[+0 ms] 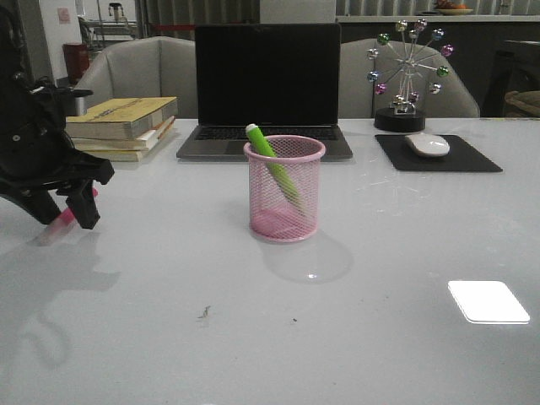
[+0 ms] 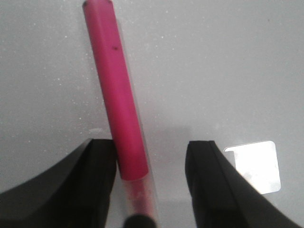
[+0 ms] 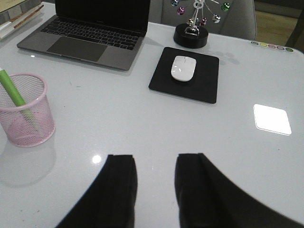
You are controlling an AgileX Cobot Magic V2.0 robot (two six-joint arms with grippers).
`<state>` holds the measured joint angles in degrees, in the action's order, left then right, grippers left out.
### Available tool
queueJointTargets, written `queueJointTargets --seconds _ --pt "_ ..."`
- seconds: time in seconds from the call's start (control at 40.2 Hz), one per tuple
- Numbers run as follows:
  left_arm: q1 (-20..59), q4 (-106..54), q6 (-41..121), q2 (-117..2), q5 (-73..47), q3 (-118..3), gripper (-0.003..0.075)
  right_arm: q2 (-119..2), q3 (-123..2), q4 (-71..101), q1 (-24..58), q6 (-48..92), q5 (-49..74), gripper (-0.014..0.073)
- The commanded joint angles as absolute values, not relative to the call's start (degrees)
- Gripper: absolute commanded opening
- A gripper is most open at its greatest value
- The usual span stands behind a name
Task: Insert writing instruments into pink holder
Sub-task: 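Lower the left gripper onto the pink highlighter and close on it, then lift the pink highlighter upright and carry it toward the holder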
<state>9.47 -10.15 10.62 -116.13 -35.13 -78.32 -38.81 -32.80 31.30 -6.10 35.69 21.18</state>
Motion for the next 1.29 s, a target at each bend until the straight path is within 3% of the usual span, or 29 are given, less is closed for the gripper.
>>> queueJointTargets --seconds 0.0,0.373,0.572,0.994,1.268 --pt "9.4 -10.6 10.6 -113.23 -33.16 -80.03 0.0392 -38.71 -34.39 31.92 -6.47 35.55 17.38 0.0339" --pt "9.31 -10.84 10.6 -116.46 -37.85 -80.03 0.0319 -38.71 -34.39 31.92 -6.47 35.55 17.38 0.0339" --pt "9.31 -11.32 10.6 -118.0 -39.65 -80.03 0.0095 -38.71 -34.39 31.92 -6.47 35.55 17.38 0.0339" --pt "9.45 -11.44 11.49 -117.76 -41.78 -80.03 0.01 -38.71 -34.39 31.92 -6.47 35.55 17.38 0.0339" --pt "11.7 -11.44 12.68 -110.56 -32.77 -80.03 0.01 -38.71 -34.39 31.92 -6.47 35.55 17.38 0.0339"
